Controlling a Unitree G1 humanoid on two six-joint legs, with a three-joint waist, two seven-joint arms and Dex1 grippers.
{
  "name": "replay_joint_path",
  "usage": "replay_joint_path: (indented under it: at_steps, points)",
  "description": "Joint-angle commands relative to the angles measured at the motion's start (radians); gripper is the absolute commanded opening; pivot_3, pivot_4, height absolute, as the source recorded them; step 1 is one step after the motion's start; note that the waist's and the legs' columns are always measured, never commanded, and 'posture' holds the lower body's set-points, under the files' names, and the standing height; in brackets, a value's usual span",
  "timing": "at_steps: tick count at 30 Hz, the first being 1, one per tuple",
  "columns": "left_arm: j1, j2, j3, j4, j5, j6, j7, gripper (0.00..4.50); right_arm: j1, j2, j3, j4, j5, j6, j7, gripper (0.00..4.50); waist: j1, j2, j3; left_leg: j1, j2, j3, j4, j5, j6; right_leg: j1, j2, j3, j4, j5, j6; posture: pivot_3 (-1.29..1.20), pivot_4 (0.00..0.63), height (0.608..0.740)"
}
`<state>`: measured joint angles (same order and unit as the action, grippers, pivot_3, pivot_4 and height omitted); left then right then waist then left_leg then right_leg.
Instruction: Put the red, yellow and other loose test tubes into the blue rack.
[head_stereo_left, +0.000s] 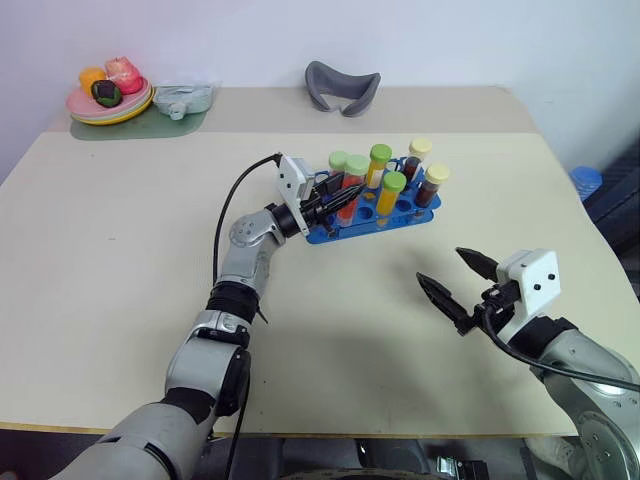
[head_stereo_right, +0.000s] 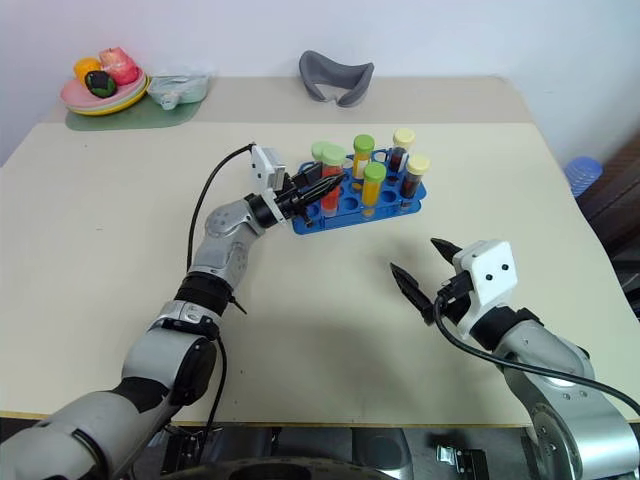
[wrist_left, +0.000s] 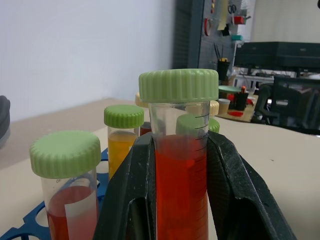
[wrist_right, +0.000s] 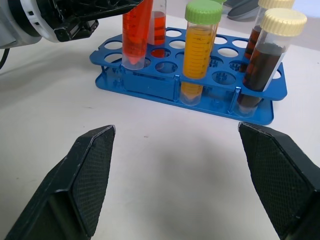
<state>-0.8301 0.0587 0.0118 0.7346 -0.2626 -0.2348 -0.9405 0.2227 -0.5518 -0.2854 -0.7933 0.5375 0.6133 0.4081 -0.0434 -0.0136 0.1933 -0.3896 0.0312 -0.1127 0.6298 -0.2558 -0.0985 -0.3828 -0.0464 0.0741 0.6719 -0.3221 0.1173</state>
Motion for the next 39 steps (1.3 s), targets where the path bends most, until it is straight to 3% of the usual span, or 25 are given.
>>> replay_joint_path:
  at_steps: [1, 8, 19, 26, 27, 32, 39]
  points:
    - [0.019, 0.014, -0.018, 0.036, 0.045, -0.032, 0.025, 0.76, -0.004, 0.001, -0.018, -0.042, 0.012, -0.022, 0.001, 4.04, 0.000, 0.000, 0.000, 0.000, 0.000, 0.000, 0.000, 0.000, 0.000, 0.000, 0.000, 0.000, 0.000, 0.000, 0.000, 0.00, 0.150, 0.740]
    - [-0.055, 0.000, -0.023, 0.156, 0.093, -0.092, 0.130, 0.76, -0.006, 0.004, -0.005, -0.025, 0.001, -0.039, 0.008, 4.04, -0.001, 0.000, 0.000, 0.001, 0.000, 0.000, 0.000, 0.000, 0.000, 0.002, 0.000, 0.000, 0.000, 0.000, 0.000, 0.00, 0.150, 0.740]
    - [-0.051, -0.012, 0.001, 0.162, 0.058, -0.079, 0.077, 0.76, 0.025, 0.014, -0.004, 0.000, -0.019, -0.090, 0.029, 4.04, 0.002, 0.000, -0.001, 0.001, 0.000, 0.000, 0.000, 0.000, 0.001, 0.002, 0.000, 0.000, -0.001, 0.000, 0.000, 0.00, 0.150, 0.740]
    - [-0.057, -0.024, 0.029, 0.141, 0.028, -0.062, 0.079, 4.30, 0.031, 0.016, 0.004, 0.013, -0.028, -0.112, 0.040, 4.04, 0.002, 0.000, 0.000, 0.001, 0.000, 0.000, 0.000, -0.001, 0.001, 0.002, 0.000, 0.000, -0.002, 0.000, 0.000, 0.00, 0.150, 0.740]
    - [-0.056, -0.027, 0.032, 0.135, 0.026, -0.061, 0.080, 4.47, 0.029, 0.015, 0.003, 0.014, -0.026, -0.111, 0.040, 4.04, 0.002, 0.000, 0.000, 0.001, 0.000, 0.000, 0.000, -0.001, 0.001, 0.002, 0.000, 0.000, -0.002, 0.000, 0.000, 0.00, 0.150, 0.740]
    - [-0.025, -0.022, 0.060, 0.030, -0.042, -0.001, 0.044, 4.47, 0.010, 0.008, 0.004, 0.001, -0.016, -0.092, 0.036, 4.04, 0.000, 0.000, 0.000, 0.001, 0.000, 0.000, 0.000, -0.001, 0.001, 0.002, 0.000, 0.000, -0.002, 0.000, 0.000, 0.00, 0.150, 0.740]
    - [0.141, 0.098, 0.040, -0.284, -0.067, 0.148, 0.014, 4.47, -0.008, 0.000, 0.030, 0.000, -0.013, -0.073, 0.047, 4.04, -0.001, 0.000, -0.001, 0.001, 0.000, -0.001, -0.001, -0.001, 0.001, 0.001, 0.000, 0.000, -0.002, 0.000, 0.000, 0.00, 0.150, 0.740]
